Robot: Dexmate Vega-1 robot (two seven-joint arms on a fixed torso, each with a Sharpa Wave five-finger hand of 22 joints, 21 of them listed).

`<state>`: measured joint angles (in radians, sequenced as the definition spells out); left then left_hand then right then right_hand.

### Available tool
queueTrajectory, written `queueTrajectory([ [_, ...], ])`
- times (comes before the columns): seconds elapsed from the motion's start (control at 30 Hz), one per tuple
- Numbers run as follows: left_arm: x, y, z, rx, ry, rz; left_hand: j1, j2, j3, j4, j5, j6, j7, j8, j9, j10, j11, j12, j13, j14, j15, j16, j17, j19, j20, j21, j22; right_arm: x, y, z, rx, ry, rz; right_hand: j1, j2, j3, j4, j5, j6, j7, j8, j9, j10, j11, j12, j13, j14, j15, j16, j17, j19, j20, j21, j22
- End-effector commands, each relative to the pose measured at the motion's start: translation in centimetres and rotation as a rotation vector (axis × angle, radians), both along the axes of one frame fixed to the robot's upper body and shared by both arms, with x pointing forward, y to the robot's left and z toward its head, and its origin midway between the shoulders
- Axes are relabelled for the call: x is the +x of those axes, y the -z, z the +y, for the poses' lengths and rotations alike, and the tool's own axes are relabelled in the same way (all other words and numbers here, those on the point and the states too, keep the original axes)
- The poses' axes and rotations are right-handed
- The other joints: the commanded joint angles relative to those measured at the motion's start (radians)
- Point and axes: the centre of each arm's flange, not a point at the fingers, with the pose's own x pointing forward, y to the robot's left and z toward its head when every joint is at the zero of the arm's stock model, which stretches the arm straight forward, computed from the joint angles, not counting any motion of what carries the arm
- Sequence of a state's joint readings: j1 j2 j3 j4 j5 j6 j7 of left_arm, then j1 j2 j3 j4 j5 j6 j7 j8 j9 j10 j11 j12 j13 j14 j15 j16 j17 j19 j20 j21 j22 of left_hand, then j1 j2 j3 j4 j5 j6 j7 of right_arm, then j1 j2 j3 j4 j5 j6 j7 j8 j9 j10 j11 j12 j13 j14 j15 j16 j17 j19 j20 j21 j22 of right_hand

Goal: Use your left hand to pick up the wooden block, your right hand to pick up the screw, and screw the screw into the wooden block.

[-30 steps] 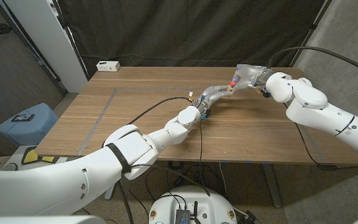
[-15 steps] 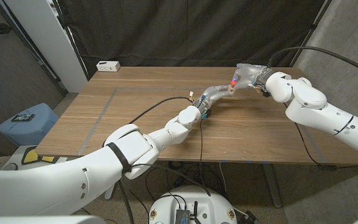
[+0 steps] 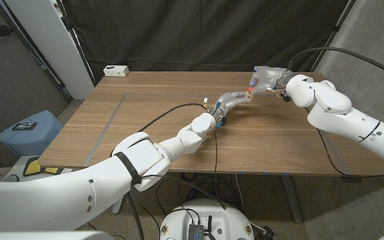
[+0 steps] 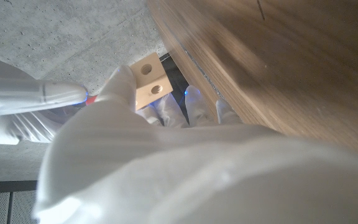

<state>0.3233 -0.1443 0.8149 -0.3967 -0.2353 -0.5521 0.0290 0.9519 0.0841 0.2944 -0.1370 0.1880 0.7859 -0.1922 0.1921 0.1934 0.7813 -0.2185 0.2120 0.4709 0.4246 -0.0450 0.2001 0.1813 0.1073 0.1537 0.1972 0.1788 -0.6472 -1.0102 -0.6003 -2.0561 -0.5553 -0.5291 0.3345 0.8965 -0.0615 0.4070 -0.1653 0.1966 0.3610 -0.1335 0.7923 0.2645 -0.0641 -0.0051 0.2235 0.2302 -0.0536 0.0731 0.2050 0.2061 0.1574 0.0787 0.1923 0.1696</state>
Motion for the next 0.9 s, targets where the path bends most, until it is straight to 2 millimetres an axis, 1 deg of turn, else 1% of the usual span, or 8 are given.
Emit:
queueTrajectory([
  [0.03, -0.05, 0.0, 0.09, -0.002, 0.001, -0.006, -0.005, 0.001, -0.002, -0.001, 0.007, 0.002, 0.001, 0.005, 0.005, 0.003, -0.002, 0.002, 0.002, 0.003, -0.049, 0.001, 0.002, 0.0, 0.007, 0.006, 0.004, 0.1, -0.09, 0.04, -0.002, -0.001, 0.008, 0.009, -0.006, 0.006, 0.001, -0.004, 0.014, -0.003, 0.004, 0.0, 0.001, -0.001, 0.004, 0.003, 0.0, 0.008, 0.001, 0.002, 0.006, 0.004, 0.002, 0.002],
  [0.2, -0.17, 0.08, 0.11, -0.006, 0.004, -0.013, -0.013, 0.005, -0.002, 0.003, 0.007, -0.008, 0.001, 0.002, 0.005, -0.002, -0.002, 0.002, 0.002, 0.001, -0.044, 0.001, 0.003, -0.001, 0.01, 0.006, 0.004, 0.08, 0.02, 0.06, -0.002, -0.004, 0.009, 0.016, -0.002, 0.009, 0.0, -0.004, 0.017, -0.001, 0.006, -0.001, 0.003, -0.005, 0.004, 0.003, 0.0, 0.006, 0.001, 0.001, 0.006, 0.004, 0.002, 0.002],
  [0.3, -0.24, 0.13, 0.1, -0.008, 0.007, -0.016, -0.018, 0.006, -0.003, 0.005, 0.006, -0.014, -0.001, 0.0, 0.006, -0.005, -0.002, 0.001, 0.003, 0.001, -0.045, 0.001, 0.004, -0.001, 0.011, 0.005, 0.004, 0.01, 0.08, 0.07, -0.001, -0.004, 0.005, 0.026, 0.004, 0.013, -0.001, -0.005, 0.036, 0.001, 0.015, -0.001, 0.006, -0.007, 0.005, 0.002, 0.002, 0.005, 0.002, 0.0, 0.007, 0.003, 0.002, 0.002],
  [0.47, -0.32, 0.15, 0.03, -0.006, 0.008, -0.019, -0.021, 0.005, -0.003, 0.005, 0.006, -0.014, 0.001, 0.001, 0.006, -0.008, -0.002, 0.001, 0.003, 0.001, -0.043, 0.0, 0.003, -0.001, 0.011, 0.006, 0.004, -0.11, 0.16, 0.04, 0.003, -0.005, -0.003, 0.031, 0.004, 0.013, -0.001, -0.007, 0.056, 0.003, 0.027, 0.002, 0.014, -0.013, 0.007, 0.002, 0.009, 0.002, 0.004, -0.001, 0.01, 0.0, 0.003, 0.002],
  [0.63, -0.46, 0.23, -0.05, -0.009, 0.012, -0.025, -0.031, 0.012, -0.003, 0.011, 0.005, -0.029, 0.004, -0.004, 0.006, -0.015, -0.001, -0.001, 0.003, -0.002, -0.037, 0.0, 0.005, -0.002, 0.017, 0.005, 0.004, -0.07, 0.3, -0.06, 0.007, -0.007, 0.0, 0.038, 0.008, 0.015, -0.001, -0.007, 0.068, 0.005, 0.035, 0.005, 0.021, -0.02, 0.009, 0.002, 0.012, -0.002, 0.004, -0.001, 0.013, -0.002, 0.003, 0.002],
  [0.73, -0.53, 0.28, -0.08, -0.01, 0.014, -0.027, -0.047, 0.026, -0.001, 0.021, 0.005, -0.051, 0.015, -0.008, 0.007, -0.034, 0.002, -0.005, 0.004, -0.009, -0.025, -0.001, 0.007, -0.004, 0.03, 0.005, 0.004, -0.11, 0.34, -0.07, 0.006, -0.01, 0.0, 0.047, 0.011, 0.018, -0.004, -0.008, 0.075, 0.008, 0.041, 0.007, 0.024, -0.024, 0.009, 0.001, 0.014, -0.005, 0.004, -0.001, 0.014, -0.004, 0.003, 0.002],
  [0.77, -0.55, 0.29, -0.08, -0.01, 0.015, -0.028, -0.048, 0.026, -0.001, 0.021, 0.005, -0.051, 0.015, -0.007, 0.007, -0.035, 0.002, -0.005, 0.004, -0.009, -0.025, -0.001, 0.007, -0.004, 0.03, 0.005, 0.004, -0.12, 0.35, -0.07, 0.006, -0.009, 0.0, 0.05, 0.012, 0.019, -0.004, -0.008, 0.081, 0.005, 0.044, 0.008, 0.027, -0.024, 0.01, 0.001, 0.014, -0.007, 0.004, -0.002, 0.015, -0.005, 0.003, 0.002],
  [0.9, -0.61, 0.32, -0.11, -0.01, 0.015, -0.031, -0.057, 0.026, -0.003, 0.024, 0.003, -0.058, 0.011, -0.008, 0.007, -0.04, 0.002, -0.006, 0.004, -0.007, -0.024, 0.0, 0.007, -0.003, 0.029, 0.005, 0.004, -0.18, 0.38, -0.1, 0.008, -0.009, -0.002, 0.062, 0.015, 0.022, -0.007, -0.009, 0.085, 0.01, 0.05, 0.011, 0.03, -0.032, 0.01, 0.001, 0.015, -0.01, 0.004, -0.002, 0.015, -0.01, 0.003, 0.002],
])
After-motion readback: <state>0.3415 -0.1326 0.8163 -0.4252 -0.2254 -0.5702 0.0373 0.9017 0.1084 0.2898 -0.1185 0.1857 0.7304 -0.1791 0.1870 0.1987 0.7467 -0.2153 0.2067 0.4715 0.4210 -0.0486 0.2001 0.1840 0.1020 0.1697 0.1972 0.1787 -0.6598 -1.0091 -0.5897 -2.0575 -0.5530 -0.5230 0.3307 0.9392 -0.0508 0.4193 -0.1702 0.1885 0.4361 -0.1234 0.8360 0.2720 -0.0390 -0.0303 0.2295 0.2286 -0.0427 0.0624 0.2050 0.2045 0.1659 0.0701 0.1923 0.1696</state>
